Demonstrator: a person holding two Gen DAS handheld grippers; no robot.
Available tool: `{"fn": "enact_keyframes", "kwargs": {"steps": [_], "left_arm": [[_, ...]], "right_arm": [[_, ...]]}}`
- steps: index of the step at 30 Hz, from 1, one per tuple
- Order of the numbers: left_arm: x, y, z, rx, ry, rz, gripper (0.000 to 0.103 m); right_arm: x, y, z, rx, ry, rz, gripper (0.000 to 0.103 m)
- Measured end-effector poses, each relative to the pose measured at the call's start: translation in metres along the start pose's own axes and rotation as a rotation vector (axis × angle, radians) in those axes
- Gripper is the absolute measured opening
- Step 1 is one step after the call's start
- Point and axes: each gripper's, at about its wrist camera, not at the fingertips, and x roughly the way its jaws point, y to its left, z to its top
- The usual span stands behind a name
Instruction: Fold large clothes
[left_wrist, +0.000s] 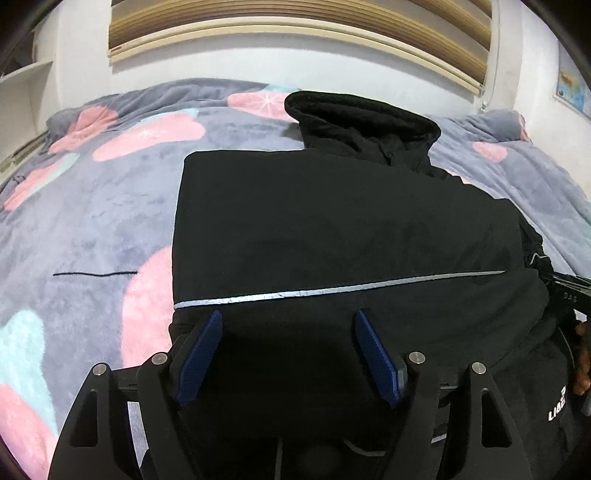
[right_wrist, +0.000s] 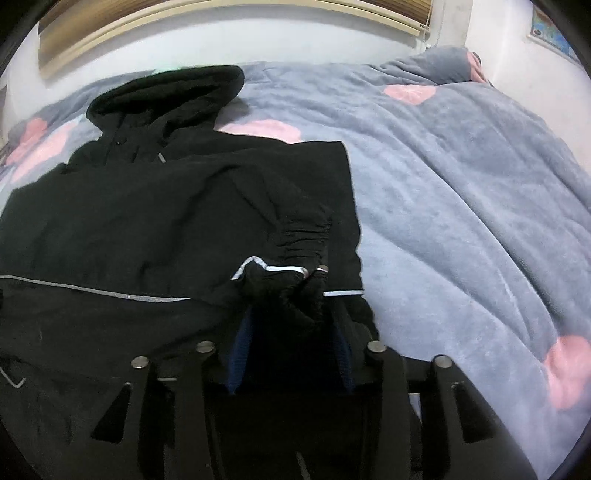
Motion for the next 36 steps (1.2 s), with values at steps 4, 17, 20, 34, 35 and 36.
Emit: {"fn": "enact_keyframes", "kwargs": {"steps": [4,17,20,34,35,36], "left_arm": [[-0.005,0.006,-0.001,-0.006,-0.022,-0.006,0.076],[-0.006,0.008,-0.009,-0.031,-0.065,-0.035,0.077],[-0.006,0.013,-0.01,-0.051,-0.072,-0.066,0.078],[-0.01,0.011,-0.008,-0.077,-0.061,-0.058,0.079],[-0.014,0.01,-0.008,-0.082,-0.055,-0.052,0.079],[-0.025,0.009,-0.008,-0.093,-0.06,-0.063,0.079]], "right_arm": [[-0.037,-0.009,0.004,0.086,-0.033,0.035,0.061],[0.006,0.096,0.042,0.0,0.039,0.174,0.07],[0.034,0.094,0.033,0.042,0.083,0.197,0.071],[-0.031,0.099,0.003,-0.018,0.069,0.226,0.072],[-0.032,0.101,0.0,-0.037,0.06,0.211,0.072],[-0.029,0.104,-0.002,-0.056,0.053,0.194,0.072]]}}
